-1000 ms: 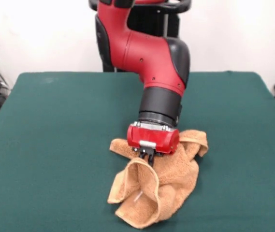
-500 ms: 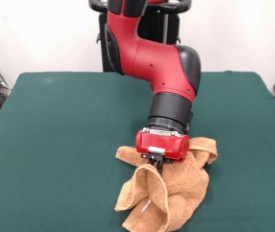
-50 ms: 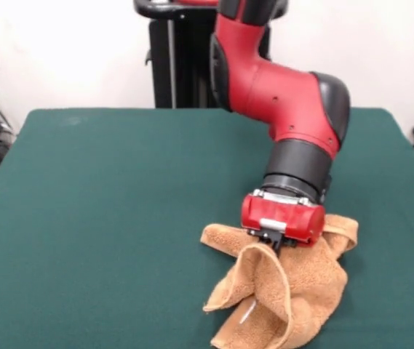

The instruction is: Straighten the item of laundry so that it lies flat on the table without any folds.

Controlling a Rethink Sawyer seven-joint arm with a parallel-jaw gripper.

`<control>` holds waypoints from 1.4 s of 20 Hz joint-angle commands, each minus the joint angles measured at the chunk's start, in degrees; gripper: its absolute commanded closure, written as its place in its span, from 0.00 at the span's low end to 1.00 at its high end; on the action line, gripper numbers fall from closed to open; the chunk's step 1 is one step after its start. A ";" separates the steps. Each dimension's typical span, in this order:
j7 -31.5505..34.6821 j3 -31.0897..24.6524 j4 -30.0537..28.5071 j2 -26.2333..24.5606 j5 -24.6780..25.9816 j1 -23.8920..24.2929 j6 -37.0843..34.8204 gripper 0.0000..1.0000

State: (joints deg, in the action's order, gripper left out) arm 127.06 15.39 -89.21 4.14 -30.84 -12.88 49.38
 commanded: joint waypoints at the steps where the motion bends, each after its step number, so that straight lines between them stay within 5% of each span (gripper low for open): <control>1: -8.67 1.35 5.62 -9.70 -13.64 -6.77 6.30 1.00; 5: -7.06 4.82 -2.17 -2.02 -14.61 -10.59 -1.18 1.00; 10: -8.40 12.47 -11.04 13.09 -10.32 -14.59 -20.79 1.00; 19: -7.43 23.20 -7.71 27.86 3.08 -15.63 -50.76 1.00; 28: -5.18 17.93 -4.18 38.84 14.37 -8.13 -65.38 1.00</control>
State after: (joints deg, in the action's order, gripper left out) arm 127.07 36.13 -94.80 33.44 -23.27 -25.14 -4.17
